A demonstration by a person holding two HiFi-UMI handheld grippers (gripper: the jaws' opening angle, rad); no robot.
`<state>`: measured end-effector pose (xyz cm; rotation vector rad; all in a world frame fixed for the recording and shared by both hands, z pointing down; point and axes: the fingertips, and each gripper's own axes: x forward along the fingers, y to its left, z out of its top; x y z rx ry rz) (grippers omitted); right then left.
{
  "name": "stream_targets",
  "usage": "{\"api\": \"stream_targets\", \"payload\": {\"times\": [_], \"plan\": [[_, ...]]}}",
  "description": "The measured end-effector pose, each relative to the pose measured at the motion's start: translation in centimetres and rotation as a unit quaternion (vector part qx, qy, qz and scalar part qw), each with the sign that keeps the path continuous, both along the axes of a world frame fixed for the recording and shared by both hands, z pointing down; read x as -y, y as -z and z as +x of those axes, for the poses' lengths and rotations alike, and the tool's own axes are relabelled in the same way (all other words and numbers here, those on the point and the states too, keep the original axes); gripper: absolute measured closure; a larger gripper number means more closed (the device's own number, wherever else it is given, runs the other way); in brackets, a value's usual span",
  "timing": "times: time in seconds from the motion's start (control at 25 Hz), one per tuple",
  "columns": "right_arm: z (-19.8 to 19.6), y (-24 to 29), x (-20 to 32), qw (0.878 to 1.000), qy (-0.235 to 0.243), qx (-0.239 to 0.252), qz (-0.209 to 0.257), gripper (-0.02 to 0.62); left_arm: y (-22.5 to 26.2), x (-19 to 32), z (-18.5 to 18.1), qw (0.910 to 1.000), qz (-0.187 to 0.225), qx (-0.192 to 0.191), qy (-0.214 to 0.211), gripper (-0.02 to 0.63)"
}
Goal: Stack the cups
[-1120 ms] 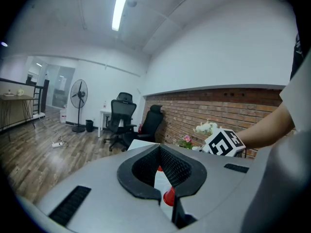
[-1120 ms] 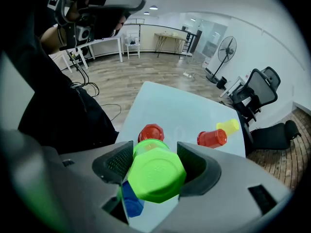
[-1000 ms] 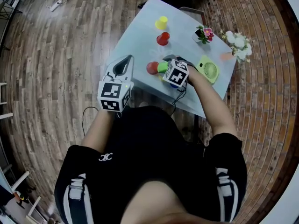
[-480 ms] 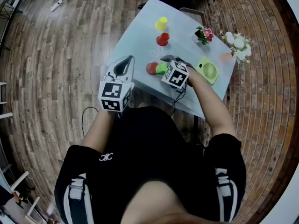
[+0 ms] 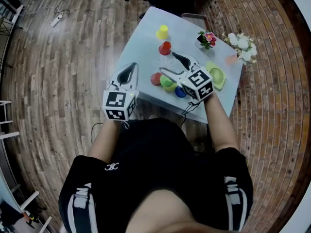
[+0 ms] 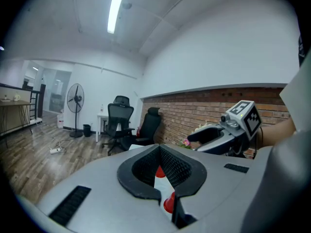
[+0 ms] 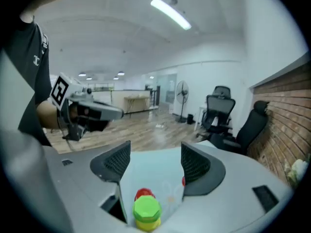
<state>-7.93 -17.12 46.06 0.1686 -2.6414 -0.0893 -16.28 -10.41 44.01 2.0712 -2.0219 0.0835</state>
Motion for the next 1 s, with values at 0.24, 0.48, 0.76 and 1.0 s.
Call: {"api": "stream_targets", "payload": {"times": [0.24,0.48,0.76,1.0], "plan": [[3.3,9.6,2.5,0.959,-0.19,0.184,0.103,0.311,3.2,2.9,1.2,0.9993,0.032,0.007,-0.018,0.604],[8.1,11.8,3.1,0.895,-0.35,0.248,0.123,0.568,6.0,4.8,3.1,0.9973,0.06,0.016,-0.039,0.604],[10.0,11.8,2.4,0.875,-0.39,0.247,0.145,0.597,7.0,5.7,5.5,0.9946,0.067,0.026,-0.075,0.604],[10.2,11.2,2.1,0.87,-0.401,0.243,0.15,0.597,7.2,5.8,6.7,0.9922,0.069,0.029,-0.1,0.604]]}}
